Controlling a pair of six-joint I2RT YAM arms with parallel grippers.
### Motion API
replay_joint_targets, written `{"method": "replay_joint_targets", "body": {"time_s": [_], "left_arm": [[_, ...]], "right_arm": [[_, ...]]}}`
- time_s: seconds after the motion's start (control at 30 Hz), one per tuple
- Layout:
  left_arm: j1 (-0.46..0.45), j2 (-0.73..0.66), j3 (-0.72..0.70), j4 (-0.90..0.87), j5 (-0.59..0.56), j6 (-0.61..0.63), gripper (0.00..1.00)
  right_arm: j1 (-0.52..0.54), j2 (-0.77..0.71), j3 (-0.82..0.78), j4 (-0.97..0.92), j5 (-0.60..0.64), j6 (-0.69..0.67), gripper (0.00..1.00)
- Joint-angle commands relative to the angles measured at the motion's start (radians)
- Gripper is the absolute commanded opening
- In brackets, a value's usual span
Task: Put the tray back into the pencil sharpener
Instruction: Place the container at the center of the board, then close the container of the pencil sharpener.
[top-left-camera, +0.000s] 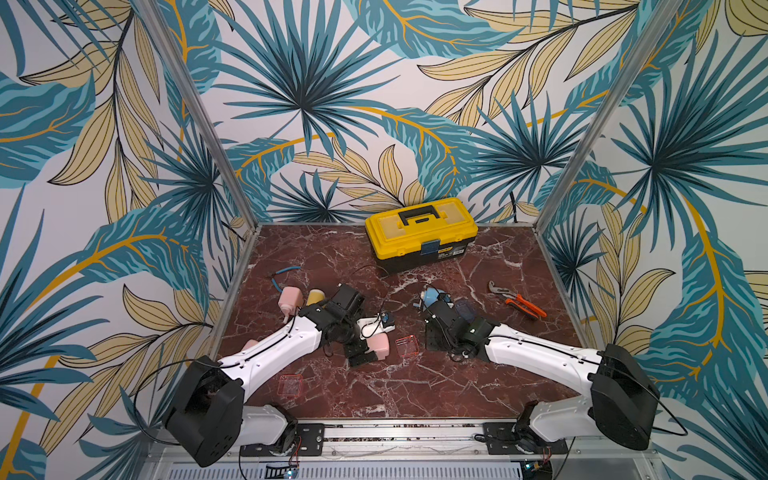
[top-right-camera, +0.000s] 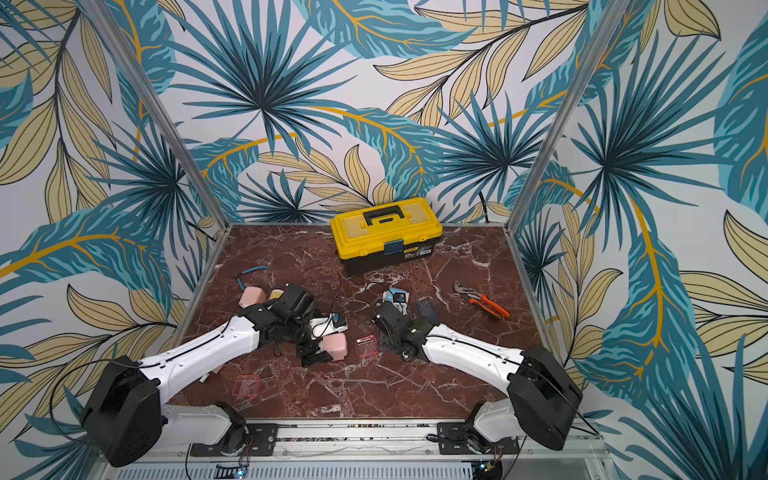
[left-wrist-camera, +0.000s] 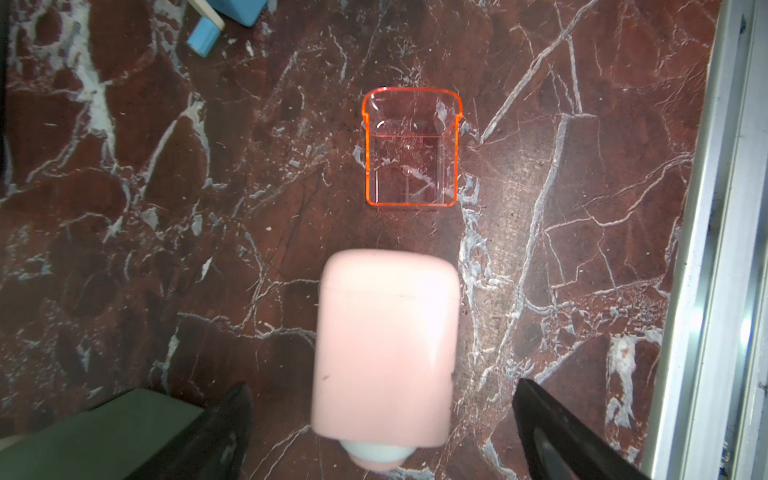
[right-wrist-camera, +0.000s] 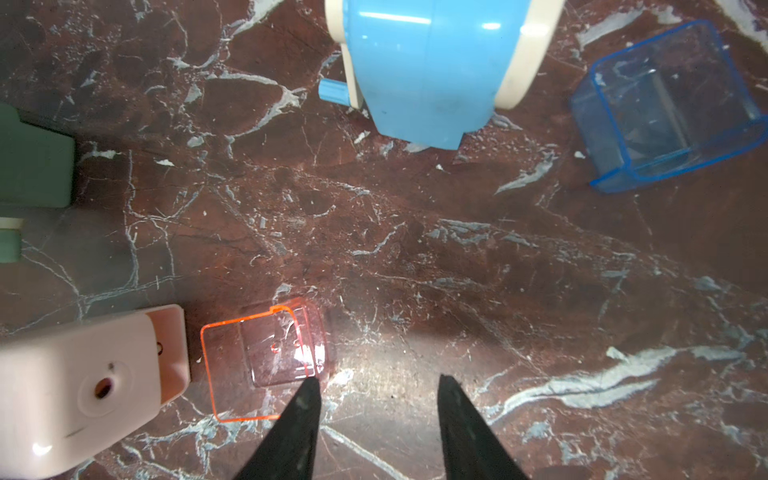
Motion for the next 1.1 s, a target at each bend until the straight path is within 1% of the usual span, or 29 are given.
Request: {"method": "replay_joint_targets", "body": {"time_s": [0.0,0.03,0.07,0.13,0.27,0.57,0.87,1.07], "left_arm": [[-0.017,0.037,0.033,-0.012,0.002,0.031,1.00],[-0.021,0.048,0.036,-0.012,-0.002,0.041,1.00],[-0.027,0.056,0.041,-0.012,-0.011,0.051,1.00],[-0.032,0.074,0.052,-0.012,-0.027,0.054,0.99],[-0.037,0.107,0.062,-0.012,-0.041,0.068,0.93],[-0.042,0.160,0.090,-0.012,-0.079,0.078,0.79],[-0.047,0.170,0.087,-0.010,-0.068,0.089,0.62],[-0.073,0.182,0.122,-0.010,-0.033,0.064,0.58]], "right_arm": [[-0.010,-0.020,-0.031,0.029,-0.033,0.033,0.50],[-0.012,-0.020,-0.033,0.032,-0.045,0.034,0.51],[-0.044,-0.019,-0.034,0.035,-0.061,0.036,0.51],[-0.064,-0.015,-0.035,0.041,-0.098,0.039,0.51],[-0.087,-0.002,-0.048,0.081,-0.167,0.029,0.51],[-0.099,0.061,-0.030,0.126,-0.257,-0.009,0.51],[-0.111,0.084,-0.035,0.160,-0.309,-0.019,0.50],[-0.121,0.101,-0.034,0.190,-0.348,-0.024,0.50]]}}
